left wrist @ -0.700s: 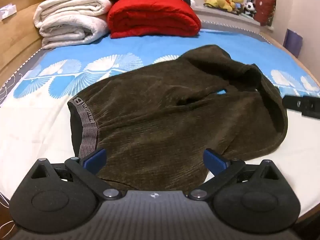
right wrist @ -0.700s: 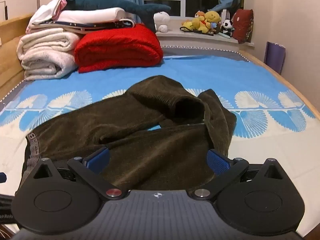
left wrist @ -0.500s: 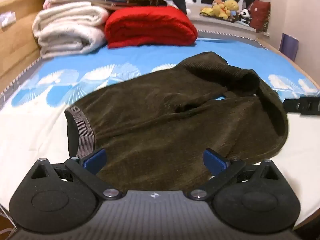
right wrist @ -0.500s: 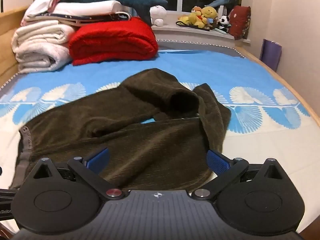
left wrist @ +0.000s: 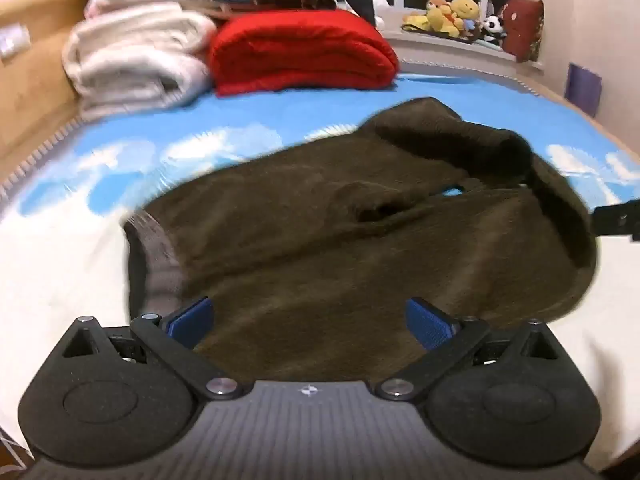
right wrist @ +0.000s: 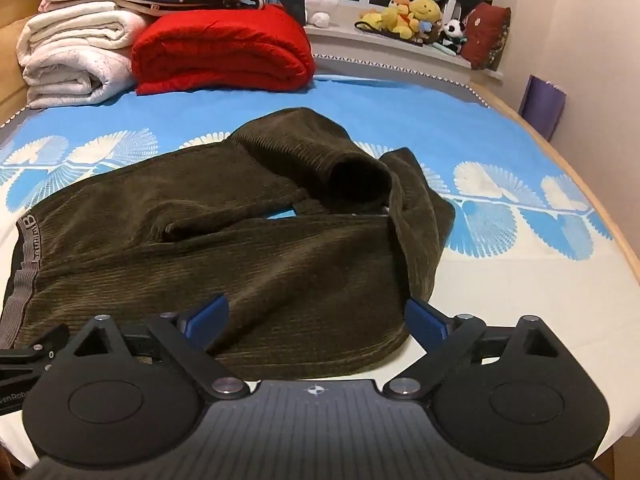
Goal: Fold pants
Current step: 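Move both grippers toward the brown corduroy pants lying on the bed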
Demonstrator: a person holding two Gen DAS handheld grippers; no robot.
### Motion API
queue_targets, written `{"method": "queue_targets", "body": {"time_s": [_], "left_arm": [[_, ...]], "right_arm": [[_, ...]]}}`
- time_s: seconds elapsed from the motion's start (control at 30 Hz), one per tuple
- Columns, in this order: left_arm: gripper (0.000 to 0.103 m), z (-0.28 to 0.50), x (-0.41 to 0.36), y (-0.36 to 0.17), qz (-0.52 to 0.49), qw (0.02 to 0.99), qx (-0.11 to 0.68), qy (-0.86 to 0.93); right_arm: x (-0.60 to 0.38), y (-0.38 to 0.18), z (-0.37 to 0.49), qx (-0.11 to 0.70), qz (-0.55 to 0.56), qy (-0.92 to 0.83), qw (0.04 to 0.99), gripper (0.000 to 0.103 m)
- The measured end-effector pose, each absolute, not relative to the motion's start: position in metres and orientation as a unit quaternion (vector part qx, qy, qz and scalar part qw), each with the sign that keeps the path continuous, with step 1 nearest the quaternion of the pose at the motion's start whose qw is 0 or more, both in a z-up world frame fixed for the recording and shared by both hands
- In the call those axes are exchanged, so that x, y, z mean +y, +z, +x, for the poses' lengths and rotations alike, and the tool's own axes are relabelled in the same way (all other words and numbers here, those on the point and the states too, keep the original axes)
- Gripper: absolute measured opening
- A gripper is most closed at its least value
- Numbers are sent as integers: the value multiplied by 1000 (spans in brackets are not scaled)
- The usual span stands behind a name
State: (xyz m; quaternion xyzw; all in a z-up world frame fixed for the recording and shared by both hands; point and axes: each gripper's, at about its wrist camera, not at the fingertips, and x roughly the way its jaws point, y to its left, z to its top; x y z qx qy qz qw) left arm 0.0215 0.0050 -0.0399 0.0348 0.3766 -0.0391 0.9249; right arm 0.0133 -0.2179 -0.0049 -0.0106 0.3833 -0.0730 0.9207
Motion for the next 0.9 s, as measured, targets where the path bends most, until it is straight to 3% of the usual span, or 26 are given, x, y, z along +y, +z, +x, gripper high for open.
{"method": "queue_targets", "body": {"time_s": [0.33,0.9], "left_arm": [[102,24,13,-39,6,923,383,-43],[97,22,21,-39,1,924,380,-32]], "right_arm": [[-206,-13,15,391,-24,-62,918,89],[-193,-19,20,398,-31,-60,915,89]]}}
